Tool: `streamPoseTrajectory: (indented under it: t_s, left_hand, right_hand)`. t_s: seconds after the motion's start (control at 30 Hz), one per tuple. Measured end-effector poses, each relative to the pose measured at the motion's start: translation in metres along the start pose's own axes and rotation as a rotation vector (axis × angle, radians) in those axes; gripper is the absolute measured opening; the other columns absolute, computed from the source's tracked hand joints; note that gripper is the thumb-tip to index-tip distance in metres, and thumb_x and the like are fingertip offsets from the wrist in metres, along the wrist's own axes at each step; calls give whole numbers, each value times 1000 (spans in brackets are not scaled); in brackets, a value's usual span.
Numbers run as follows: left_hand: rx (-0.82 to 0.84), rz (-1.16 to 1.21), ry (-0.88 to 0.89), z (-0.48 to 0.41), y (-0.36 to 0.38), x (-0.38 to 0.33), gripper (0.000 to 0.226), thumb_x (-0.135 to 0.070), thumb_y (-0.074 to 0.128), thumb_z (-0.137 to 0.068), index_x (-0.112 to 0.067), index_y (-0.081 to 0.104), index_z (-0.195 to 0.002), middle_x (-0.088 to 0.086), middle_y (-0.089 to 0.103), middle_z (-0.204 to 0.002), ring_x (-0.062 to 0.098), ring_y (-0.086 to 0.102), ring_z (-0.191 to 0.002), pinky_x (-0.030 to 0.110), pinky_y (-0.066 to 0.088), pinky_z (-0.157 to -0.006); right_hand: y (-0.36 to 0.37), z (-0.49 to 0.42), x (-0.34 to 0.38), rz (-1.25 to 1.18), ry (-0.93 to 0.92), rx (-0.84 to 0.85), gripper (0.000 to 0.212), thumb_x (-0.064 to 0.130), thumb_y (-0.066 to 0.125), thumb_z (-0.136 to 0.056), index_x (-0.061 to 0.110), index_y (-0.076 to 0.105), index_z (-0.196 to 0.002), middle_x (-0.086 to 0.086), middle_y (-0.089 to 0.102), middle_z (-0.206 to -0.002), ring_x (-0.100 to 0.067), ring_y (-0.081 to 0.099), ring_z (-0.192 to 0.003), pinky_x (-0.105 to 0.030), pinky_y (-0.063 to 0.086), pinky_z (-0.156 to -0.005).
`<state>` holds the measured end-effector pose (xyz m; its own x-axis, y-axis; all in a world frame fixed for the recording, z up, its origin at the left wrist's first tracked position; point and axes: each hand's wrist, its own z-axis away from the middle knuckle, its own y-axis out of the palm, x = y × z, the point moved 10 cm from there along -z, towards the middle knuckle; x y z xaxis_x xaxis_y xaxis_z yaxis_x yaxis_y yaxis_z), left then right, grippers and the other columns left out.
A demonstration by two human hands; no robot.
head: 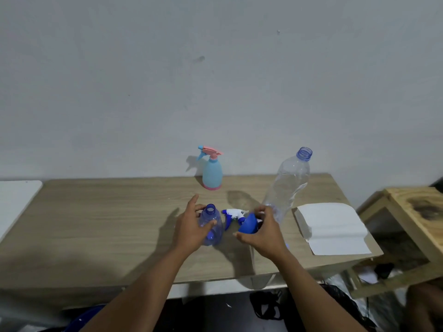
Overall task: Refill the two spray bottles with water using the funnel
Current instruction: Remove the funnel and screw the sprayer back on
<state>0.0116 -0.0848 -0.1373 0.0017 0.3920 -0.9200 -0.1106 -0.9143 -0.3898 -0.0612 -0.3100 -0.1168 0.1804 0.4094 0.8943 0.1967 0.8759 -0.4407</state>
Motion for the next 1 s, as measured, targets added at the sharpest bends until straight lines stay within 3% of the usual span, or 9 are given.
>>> streamPoseTrajectory:
  t_s: [0.13,0.33,0.53,0.67,0.73,0.8,0.87,0.93,1.0]
  left_hand:
    - [-3,2,8,2,0,-2,93,-13,85,-74,-19,32,-150,-10,61,-112,11,63,-103,21,50,-86]
    - [-6,-13,-12,3,-2,-1,95,-18,86,-74,-22,31,-151,-11,62,-118,9,61,-106,25,52,-89]
    - [-3,14,-17,1,-3,3,96,-17,87,-72,-25,31,-150,-14,62,-113,9,62,-107,28,53,-91]
    - [5,15,-14,2,-2,3,96,-18,86,-74,-25,29,-151,-16,61,-114,6,60,-107,25,51,-91]
    - [-4,16,-10,2,-3,4,95,-17,86,-74,-25,30,-150,-18,61,-114,3,60,-106,22,50,-90]
    - [-9,15,-12,2,-3,6,93,-17,85,-74,-25,31,-150,-20,61,-114,-1,59,-105,20,49,-89]
    - [-2,14,-20,2,-2,7,94,-18,85,-75,-26,31,-150,-23,60,-113,-4,58,-106,21,49,-90]
    - [3,16,-29,2,-1,9,94,-18,85,-75,-27,30,-150,-23,60,-113,-4,57,-107,22,50,-91]
    - [5,13,-31,1,-1,9,94,-18,85,-75,-27,30,-150,-22,60,-114,0,58,-109,23,50,-92]
  right_hand:
    - [34,2,-25,348,-2,173,75,43,89,-51,31,50,-114,8,60,-111,-15,61,-94,-24,53,-75]
    - [79,1,-37,901,-75,390,87,63,77,-62,34,41,-136,1,57,-127,-24,48,-117,-45,37,-98]
    - [92,-1,-45,933,-83,402,100,57,82,-62,31,28,-143,-2,58,-132,-26,46,-124,-45,34,-101]
    - [83,5,-37,822,-118,346,102,79,70,-55,33,35,-139,9,54,-130,-17,46,-118,-41,35,-98]
    - [64,-2,-30,635,-116,205,87,87,58,-65,31,48,-131,12,55,-121,-12,50,-110,-37,41,-95]
    - [43,-17,-27,487,-88,55,53,69,53,-86,25,59,-115,5,61,-111,-15,56,-103,-33,46,-87]
    - [38,-37,-30,519,-13,43,26,37,51,-99,18,62,-112,-4,62,-110,-21,59,-99,-32,49,-81]
    - [47,-54,-39,627,60,113,28,15,45,-99,15,61,-122,-9,63,-112,-24,62,-96,-32,50,-76]
    - [55,-64,-47,654,98,149,33,9,42,-97,13,63,-122,-10,67,-109,-23,64,-90,-31,49,-71]
